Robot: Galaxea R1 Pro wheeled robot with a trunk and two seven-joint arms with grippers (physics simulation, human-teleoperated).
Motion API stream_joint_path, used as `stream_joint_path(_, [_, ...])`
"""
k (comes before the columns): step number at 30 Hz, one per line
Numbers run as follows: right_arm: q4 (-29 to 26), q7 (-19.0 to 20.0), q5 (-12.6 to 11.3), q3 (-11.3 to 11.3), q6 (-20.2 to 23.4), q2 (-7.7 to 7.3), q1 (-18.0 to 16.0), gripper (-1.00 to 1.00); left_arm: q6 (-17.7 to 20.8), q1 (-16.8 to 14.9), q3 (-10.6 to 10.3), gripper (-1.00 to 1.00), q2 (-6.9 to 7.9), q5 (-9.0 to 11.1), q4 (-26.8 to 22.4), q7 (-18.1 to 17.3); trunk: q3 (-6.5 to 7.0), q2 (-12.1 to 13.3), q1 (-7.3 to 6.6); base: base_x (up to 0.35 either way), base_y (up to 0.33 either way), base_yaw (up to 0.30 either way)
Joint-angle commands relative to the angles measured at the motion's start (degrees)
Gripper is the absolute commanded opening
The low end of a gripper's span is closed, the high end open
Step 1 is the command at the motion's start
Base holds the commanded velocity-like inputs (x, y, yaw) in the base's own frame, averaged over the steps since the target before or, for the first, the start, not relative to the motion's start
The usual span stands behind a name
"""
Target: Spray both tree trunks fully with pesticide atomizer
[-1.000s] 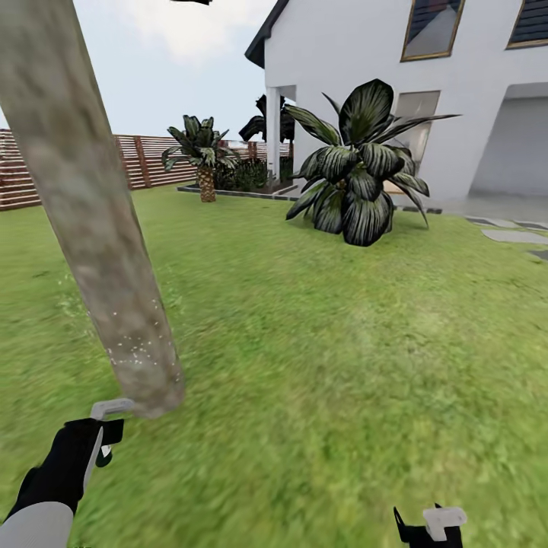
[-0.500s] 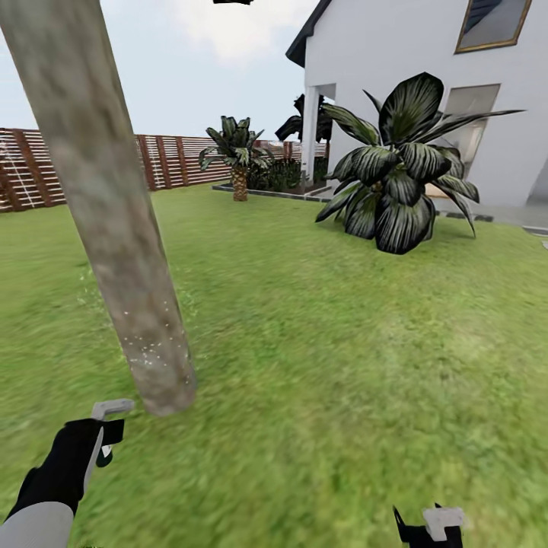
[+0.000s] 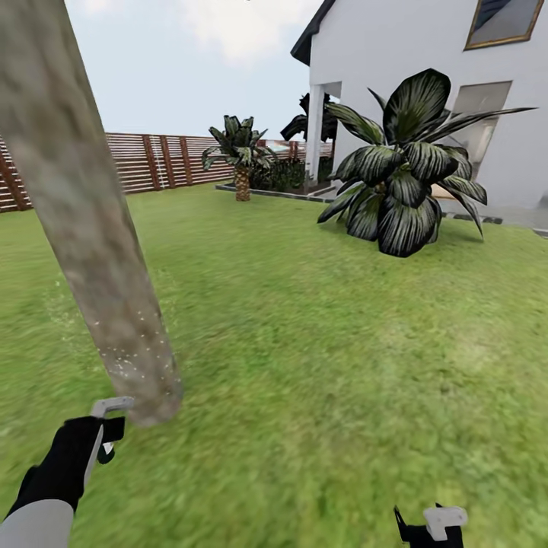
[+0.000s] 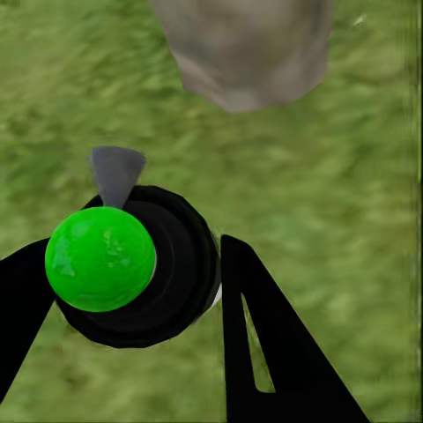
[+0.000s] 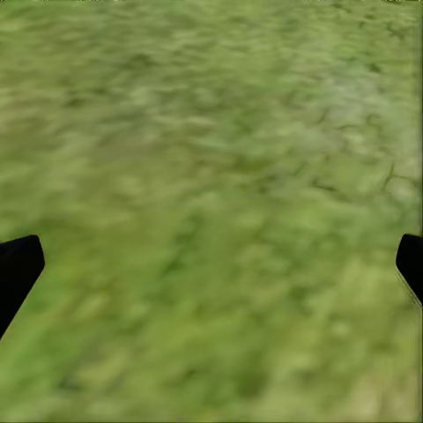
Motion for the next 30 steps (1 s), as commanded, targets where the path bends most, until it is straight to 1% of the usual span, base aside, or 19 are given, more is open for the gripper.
stream_joint_path(1, [0.0, 0.0, 0.0, 0.0, 0.0, 0.0, 0.0, 1.0, 0.1, -0.2, -0.1, -1.0, 0.0, -0.1, 0.0, -0.1, -0.05, 0.0, 0.0, 0.231, -0.181, 0.033])
stream_joint_path(3, [0.0, 0.0, 0.0, 0.0, 0.0, 0.04, 0.0, 1.0, 0.4, -0.5, -0.1, -1.0, 0.08, -0.1, -0.2, -0.1, -0.14, 0.0, 0.0, 0.11, -0.083, 0.013])
stream_joint_path(7, [0.0, 0.0, 0.0, 0.0, 0.0, 0.06, 0.0, 1.0, 1.3, -1.0, -1.1, -1.0, 0.49, -0.1, -7.3, -0.5, -0.45, 0.0, 0.0, 0.008, -0.006, 0.121])
stream_joint_path(8, [0.0, 0.0, 0.0, 0.0, 0.0, 0.07, 0.0, 1.0, 1.8, -1.5, -1.3, -1.0, 0.65, -0.1, -8.0, -1.0, -0.53, 0.0, 0.0, 0.001, -0.001, 0.157])
stream_joint_path(9, [0.0, 0.0, 0.0, 0.0, 0.0, 0.05, 0.0, 1.0, 2.9, -2.3, -1.6, -1.0, 1.22, -0.2, -8.4, -3.6, -0.58, 0.0, 0.0, 0.0, 0.0, 0.131])
stream_joint_path(11, [0.0, 0.0, 0.0, 0.0, 0.0, 0.04, 0.0, 1.0, 3.4, -3.0, -1.6, -1.0, 4.57, -0.4, -8.6, -10.4, -0.62, 0.0, 0.0, 0.0, 0.0, 0.04])
stream_joint_path(13, [0.0, 0.0, 0.0, 0.0, 0.0, 0.03, 0.0, 1.0, 3.5, -3.3, -1.6, -1.0, 6.42, -0.4, -8.6, -13.3, -0.63, 0.0, 0.0, 0.0, 0.0, 0.014])
stream_joint_path(14, [0.0, 0.0, 0.0, 0.0, 0.0, 0.05, 0.0, 1.0, 3.6, -4.3, -1.7, -1.0, 7.67, -0.5, -8.7, -14.6, -0.63, 0.0, 0.0, 0.0, 0.0, 0.005])
stream_joint_path(15, [0.0, 0.0, 0.0, 0.0, 0.0, 0.02, 0.0, 1.0, 3.6, -5.3, -1.7, -1.0, 8.33, -0.5, -8.7, -15.2, -0.63, 0.0, 0.0, 0.0, 0.0, 0.002])
stream_joint_path(17, [0.0, 0.0, 0.0, 0.0, 0.0, 0.02, 0.0, 1.0, 4.3, -6.1, -1.8, -1.0, 8.66, -0.6, -8.7, -15.6, -0.63, 0.0, 0.0, 0.0, 0.0, 0.0])
stream_joint_path(18, [0.0, 0.0, 0.0, 0.0, 0.0, 0.01, 0.0, 1.0, 5.5, -6.3, -2.5, -1.0, 8.72, -0.6, -8.7, -15.8, -0.63, 0.0, 0.0, 0.0, 0.0, 0.0])
stream_joint_path(19, [0.0, 0.0, 0.0, 0.0, 0.0, 0.0, 0.0, 1.0, 7.6, -6.4, -5.5, -1.0, 8.76, -0.6, -8.7, -16.5, -0.63, 0.0, 0.0, 0.0, 0.0, 0.0])
stream_joint_path(20, [0.0, 0.0, 0.0, 0.0, 0.0, 0.0, 0.0, 1.0, 8.2, -6.5, -7.3, -1.0, 8.77, -0.6, -9.0, -16.8, -0.63, 0.0, 0.0, 0.0, 0.0, 0.0])
stream_joint_path(22, [0.0, 0.0, 0.0, 0.0, 0.0, 0.0, 0.0, 1.0, 8.8, -6.5, -9.1, -1.0, 8.78, -0.5, -10.6, -17.0, -0.63, 0.0, 0.0, 0.0, 0.0, 0.0])
stream_joint_path(23, [0.0, 0.0, 0.0, 0.0, 0.0, 0.0, 0.0, 1.0, 9.0, -6.5, -9.5, -1.0, 8.78, -0.5, -11.9, -17.2, -0.63, 0.0, 0.0, 0.0, 0.0, 0.097])
stream_joint_path(24, [0.0, 0.0, 0.0, 0.0, 0.0, 0.0, 0.0, 1.0, 10.7, -6.6, -9.7, -1.0, 8.91, -0.5, -13.9, -18.0, -0.63, 0.0, 0.0, 0.0, 0.0, 0.219])
stream_joint_path(26, [0.0, 0.0, 0.0, 0.0, 0.0, 0.0, 0.0, 1.0, 13.9, -7.7, -9.7, -1.0, 10.03, -0.4, -15.3, -19.8, -0.63, 0.0, 0.0, 0.0, 0.0, 0.255])
stream_joint_path(28, [0.0, 0.0, 0.0, 0.0, 0.0, 0.0, 0.0, 1.0, 15.1, -8.2, -9.7, -1.0, 11.3, -0.5, -15.7, -22.8, -0.63, 0.0, 0.0, 0.0, 0.0, 0.272])
stream_joint_path(30, [0.0, 0.0, 0.0, 0.0, 0.0, 0.0, 0.0, 1.0, 15.4, -8.2, -9.5, -1.0, 11.84, -0.6, -15.9, -24.8, -0.63, 0.0, 0.0, 0.0, 0.0, 0.238])
